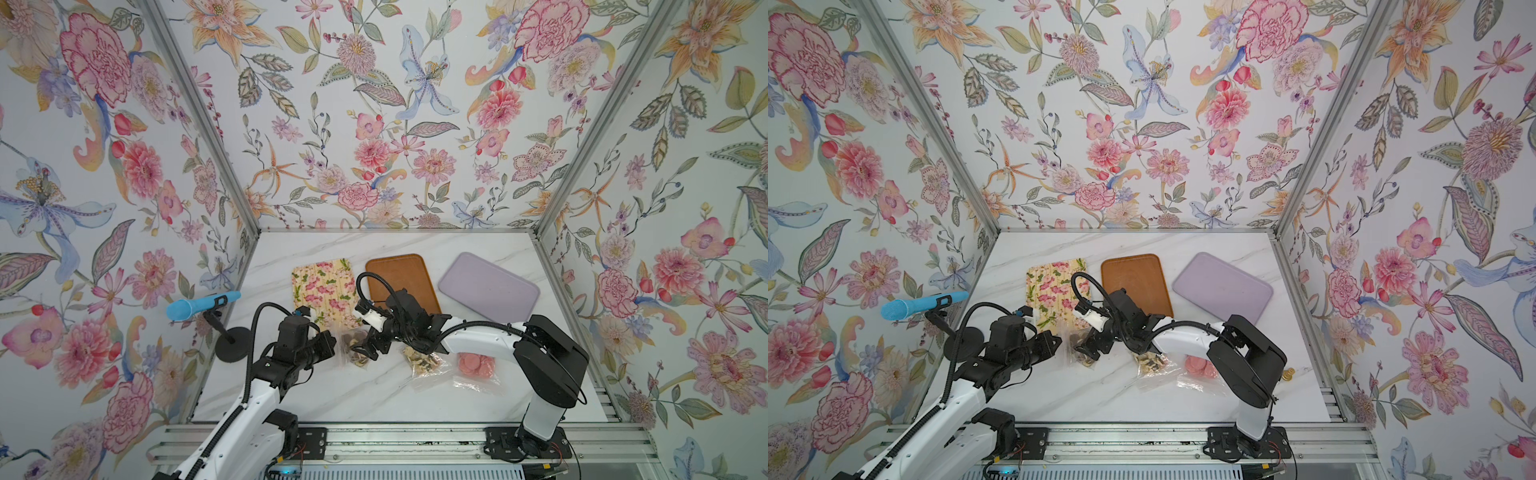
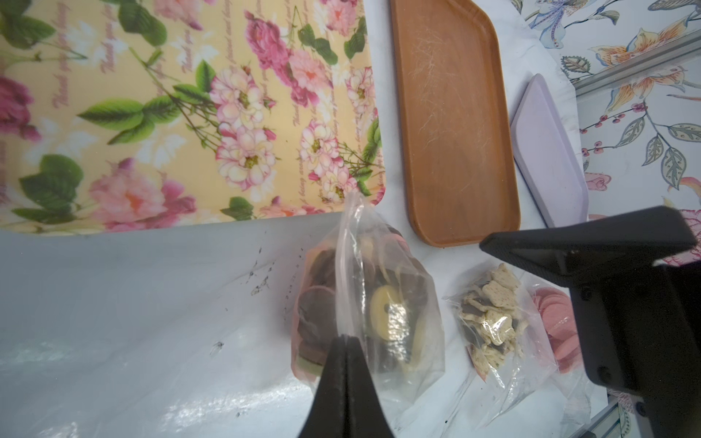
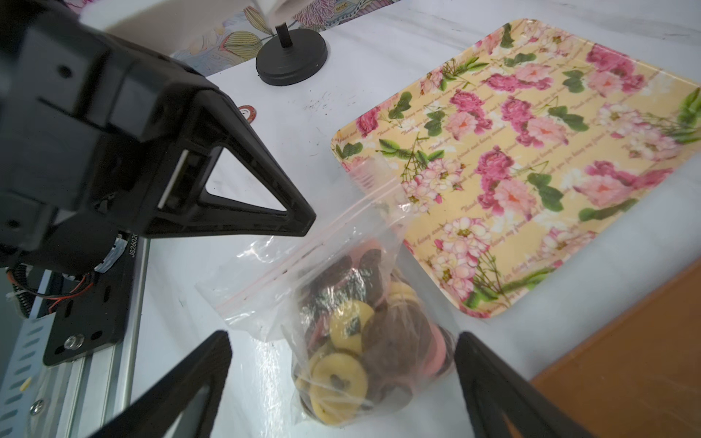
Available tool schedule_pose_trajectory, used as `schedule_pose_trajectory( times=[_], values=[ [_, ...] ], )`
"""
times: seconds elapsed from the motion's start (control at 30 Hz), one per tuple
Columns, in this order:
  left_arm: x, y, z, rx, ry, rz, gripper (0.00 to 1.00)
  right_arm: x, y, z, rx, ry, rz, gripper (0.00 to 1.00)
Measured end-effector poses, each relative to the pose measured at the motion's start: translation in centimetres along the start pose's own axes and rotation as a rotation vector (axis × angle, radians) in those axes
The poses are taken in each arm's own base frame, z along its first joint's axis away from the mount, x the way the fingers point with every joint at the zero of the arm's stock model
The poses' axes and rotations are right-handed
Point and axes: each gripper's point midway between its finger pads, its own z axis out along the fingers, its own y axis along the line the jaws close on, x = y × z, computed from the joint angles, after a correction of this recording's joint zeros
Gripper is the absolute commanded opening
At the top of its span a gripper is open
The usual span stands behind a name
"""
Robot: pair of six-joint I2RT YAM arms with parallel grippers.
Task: Pour cookies out of the ziploc bag
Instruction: Open the ziploc bag at the center of the board.
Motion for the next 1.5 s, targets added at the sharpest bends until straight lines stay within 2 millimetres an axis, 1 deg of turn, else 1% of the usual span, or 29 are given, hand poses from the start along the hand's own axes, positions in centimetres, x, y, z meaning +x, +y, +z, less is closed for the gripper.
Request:
schedule_pose_trajectory(
  times=[0.1, 0.17, 0.3, 0.47, 0.67, 0.77, 0.87, 0.97, 1.07, 1.13, 1.23, 1.43, 1.5],
  values=[
    [-0.8, -0.9, -0.7, 0.019, -0.023, 0.016, 0.00, -0.7, -0.4, 0.0, 0.004, -0.006, -0.022, 0.94],
    [-1.3, -1.3, -1.2, 0.029, -0.036, 0.027, 0.00, -1.3, -0.4, 0.1, 0.000, -0.015, -0.044, 0.92],
    [-1.4, -1.5, -1.4, 0.030, -0.039, 0.036, 0.00, -1.8, -0.1, 0.2, -0.009, -0.023, -0.091, 0.88],
    [-1.3, -1.4, -1.4, 0.028, -0.035, 0.035, 0.00, -1.1, 0.6, 1.3, -0.036, -0.003, -0.131, 0.85],
    [-1.4, -1.5, -1.4, 0.029, -0.037, 0.036, 0.00, 0.7, 1.2, 3.3, -0.073, 0.050, -0.155, 0.84],
    [-1.5, -1.6, -1.5, 0.030, -0.038, 0.036, 0.00, 1.2, 1.3, 3.8, -0.078, 0.065, -0.158, 0.80],
    [-1.5, -1.6, -1.5, 0.029, -0.037, 0.036, 0.00, 0.9, 1.4, 3.9, -0.086, 0.062, -0.163, 0.75],
    [-1.5, -1.6, -1.5, 0.029, -0.037, 0.036, 0.00, 0.1, 1.6, 3.9, -0.098, 0.047, -0.172, 0.74],
    [-1.5, -1.6, -1.5, 0.029, -0.037, 0.036, 0.00, -0.4, 1.6, 3.8, -0.101, 0.035, -0.180, 0.69],
    [-1.5, -1.6, -1.5, 0.029, -0.037, 0.036, 0.00, -0.4, 1.7, 3.9, -0.108, 0.036, -0.179, 0.66],
    [-1.5, -1.6, -1.5, 0.029, -0.037, 0.036, 0.00, -0.4, 1.8, 4.1, -0.120, 0.041, -0.179, 0.65],
    [-1.5, -1.6, -1.5, 0.029, -0.037, 0.036, 0.00, 0.7, 2.0, 4.7, -0.144, 0.071, -0.168, 0.63],
    [-1.5, -1.6, -1.5, 0.029, -0.037, 0.036, 0.00, 0.9, 2.0, 4.9, -0.149, 0.077, -0.165, 0.61]
  ],
)
